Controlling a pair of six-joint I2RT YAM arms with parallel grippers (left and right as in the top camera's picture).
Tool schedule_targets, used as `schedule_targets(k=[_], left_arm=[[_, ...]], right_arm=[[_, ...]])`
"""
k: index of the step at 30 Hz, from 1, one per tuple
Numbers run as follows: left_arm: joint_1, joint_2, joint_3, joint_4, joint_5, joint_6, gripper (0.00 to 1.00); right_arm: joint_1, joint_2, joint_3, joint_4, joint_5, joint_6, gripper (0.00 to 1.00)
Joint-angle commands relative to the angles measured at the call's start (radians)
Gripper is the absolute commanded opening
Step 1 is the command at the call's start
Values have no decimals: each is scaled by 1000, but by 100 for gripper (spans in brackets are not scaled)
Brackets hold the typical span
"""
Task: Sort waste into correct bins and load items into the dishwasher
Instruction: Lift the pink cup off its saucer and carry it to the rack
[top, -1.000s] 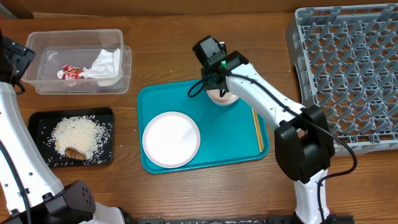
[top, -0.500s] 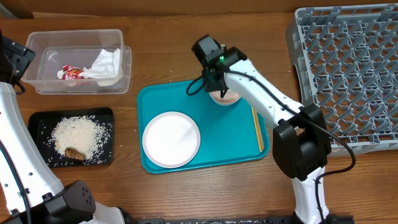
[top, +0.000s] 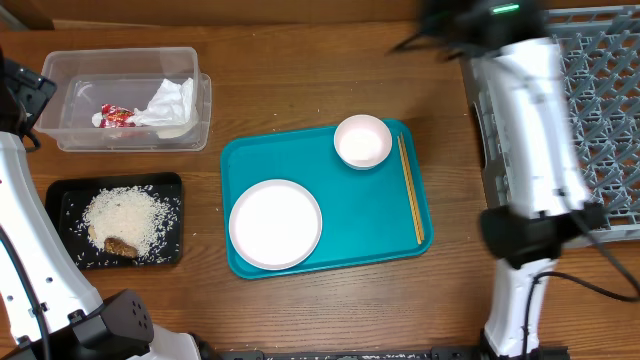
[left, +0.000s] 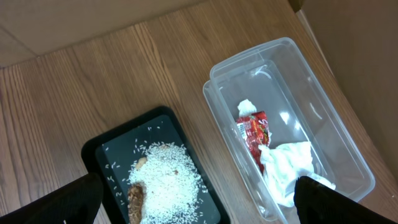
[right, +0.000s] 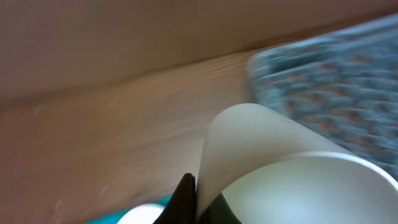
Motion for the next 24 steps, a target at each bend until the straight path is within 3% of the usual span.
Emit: schedule_targets(k=[1, 7, 11, 16, 24], left_arm=[[0, 3, 4, 1, -10, -18, 100], [0, 3, 4, 1, -10, -18, 100], [0, 3, 4, 1, -11, -18, 100], [0, 3, 4, 1, -10, -18, 100], [0, 3, 4, 1, -10, -18, 100]], right_arm=[[-243, -17, 71, -23, -173, -19, 4], [-681, 18, 45, 79, -756, -127, 4], [-872, 89, 40, 199, -1051, -143, 4], [-954, 194, 35, 319, -1108, -133, 4], [-955, 342, 34, 581, -1135, -36, 4]])
